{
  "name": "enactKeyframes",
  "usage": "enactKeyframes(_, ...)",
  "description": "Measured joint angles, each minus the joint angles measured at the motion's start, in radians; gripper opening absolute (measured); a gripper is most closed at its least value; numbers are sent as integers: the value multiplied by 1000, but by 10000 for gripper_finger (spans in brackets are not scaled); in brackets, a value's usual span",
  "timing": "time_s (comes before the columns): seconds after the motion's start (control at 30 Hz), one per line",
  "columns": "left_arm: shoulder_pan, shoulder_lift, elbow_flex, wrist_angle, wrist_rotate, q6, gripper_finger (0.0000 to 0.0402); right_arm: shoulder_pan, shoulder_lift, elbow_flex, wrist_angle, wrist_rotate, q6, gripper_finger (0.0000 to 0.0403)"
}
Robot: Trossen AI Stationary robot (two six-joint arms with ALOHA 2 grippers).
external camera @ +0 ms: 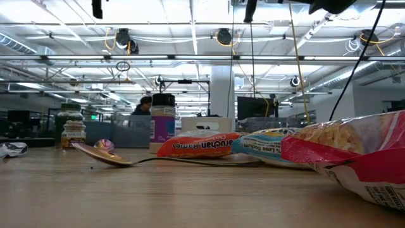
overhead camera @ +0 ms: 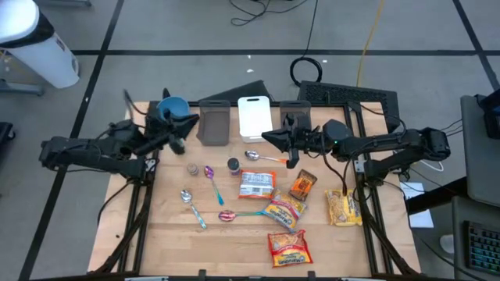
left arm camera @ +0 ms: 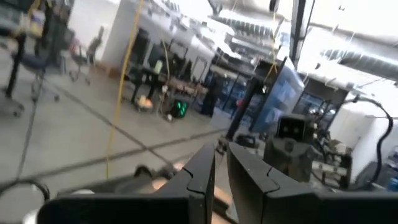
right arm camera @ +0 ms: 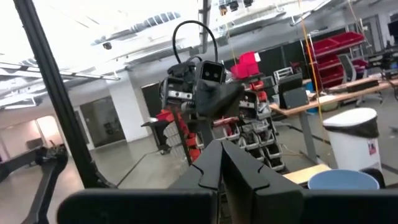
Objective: Pick & Place Food Item
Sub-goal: Put the green seasoning bottle into the white bin
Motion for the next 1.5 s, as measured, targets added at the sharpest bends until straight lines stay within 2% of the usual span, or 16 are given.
enactKeyframes(0.17,22,35,0,2,79,-76,69,-7,0,0,-21,-7,45,4)
enactKeyframes(0.33,52,39,0,-8,184,-130,133,-17,0,0,-53,-82,94,16)
enactKeyframes(0.53,84,39,0,-95,261,-137,216,-30,-1,0,-117,-132,185,103)
enactKeyframes(0.7,108,24,0,-195,272,-124,244,-29,-1,0,-122,-125,185,184)
enactKeyframes(0.87,153,-23,38,-388,214,-123,239,-29,0,0,-106,-128,177,229)
enactKeyframes(1.0,179,-55,134,-700,146,-100,221,-29,8,0,-86,-87,174,244)
enactKeyframes(1.13,184,-60,223,-1006,67,-138,200,-30,11,0,-90,-44,173,246)
enactKeyframes(1.2,184,-60,245,-1111,16,-193,190,-36,21,0,-81,-45,159,246)
enactKeyframes(1.3,184,-59,249,-1222,-55,-357,177,-36,25,-1,-99,-45,154,247)
enactKeyframes(1.4,184,-50,249,-1312,-87,-518,166,-41,24,0,-107,-46,153,247)
enactKeyframes(1.5,183,-25,248,-1372,-88,-590,157,-42,28,0,-125,-45,152,247)
